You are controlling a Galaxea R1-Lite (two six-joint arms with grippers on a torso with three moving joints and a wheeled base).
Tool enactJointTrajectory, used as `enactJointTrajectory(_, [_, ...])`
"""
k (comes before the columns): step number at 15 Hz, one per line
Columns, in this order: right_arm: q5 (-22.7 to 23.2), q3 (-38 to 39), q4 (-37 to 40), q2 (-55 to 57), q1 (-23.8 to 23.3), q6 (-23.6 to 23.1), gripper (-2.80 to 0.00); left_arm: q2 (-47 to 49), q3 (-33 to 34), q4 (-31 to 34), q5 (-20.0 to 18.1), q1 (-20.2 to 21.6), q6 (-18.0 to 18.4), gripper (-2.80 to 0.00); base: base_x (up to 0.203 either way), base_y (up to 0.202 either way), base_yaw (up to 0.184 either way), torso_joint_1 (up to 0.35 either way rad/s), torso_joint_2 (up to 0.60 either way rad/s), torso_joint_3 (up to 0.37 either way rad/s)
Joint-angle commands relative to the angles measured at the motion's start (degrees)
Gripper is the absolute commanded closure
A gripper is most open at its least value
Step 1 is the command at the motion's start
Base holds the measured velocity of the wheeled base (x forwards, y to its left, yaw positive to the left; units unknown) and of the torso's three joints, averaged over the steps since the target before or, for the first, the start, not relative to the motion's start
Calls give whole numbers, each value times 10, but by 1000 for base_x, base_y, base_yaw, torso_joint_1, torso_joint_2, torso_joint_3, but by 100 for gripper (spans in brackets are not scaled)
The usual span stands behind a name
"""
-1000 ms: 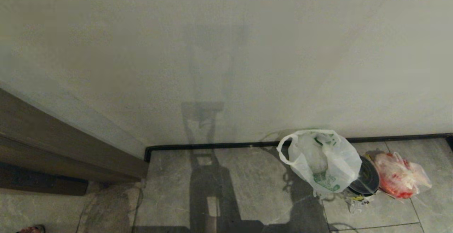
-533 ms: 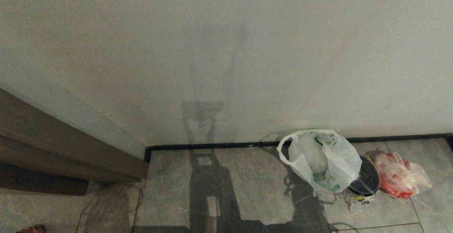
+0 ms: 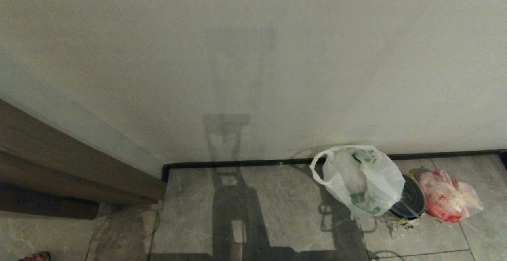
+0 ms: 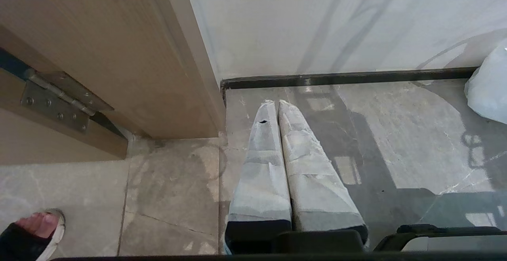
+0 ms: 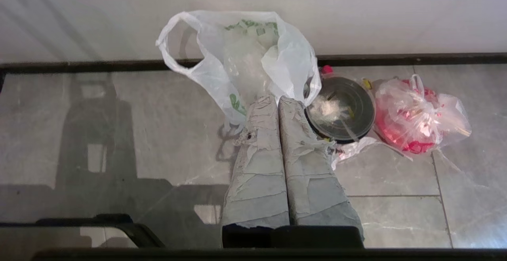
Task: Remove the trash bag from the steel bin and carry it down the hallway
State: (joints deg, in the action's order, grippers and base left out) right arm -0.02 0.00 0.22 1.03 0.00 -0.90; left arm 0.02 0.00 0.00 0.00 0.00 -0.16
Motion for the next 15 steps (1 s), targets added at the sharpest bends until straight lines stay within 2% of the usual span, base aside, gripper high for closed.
enactJointTrajectory(1, [-1,1,0,-11,0,2,0,0,0,0,0,0,0,0,0,0,0,0,0,0])
enactJointTrajectory(6, [0,1,0,-10,0,4,0,0,0,0,0,0,1,0,0,0,0,1,0,8])
enactJointTrajectory(15, [0,1,0,-11,0,4,0,0,0,0,0,0,0,0,0,0,0,2,2,186])
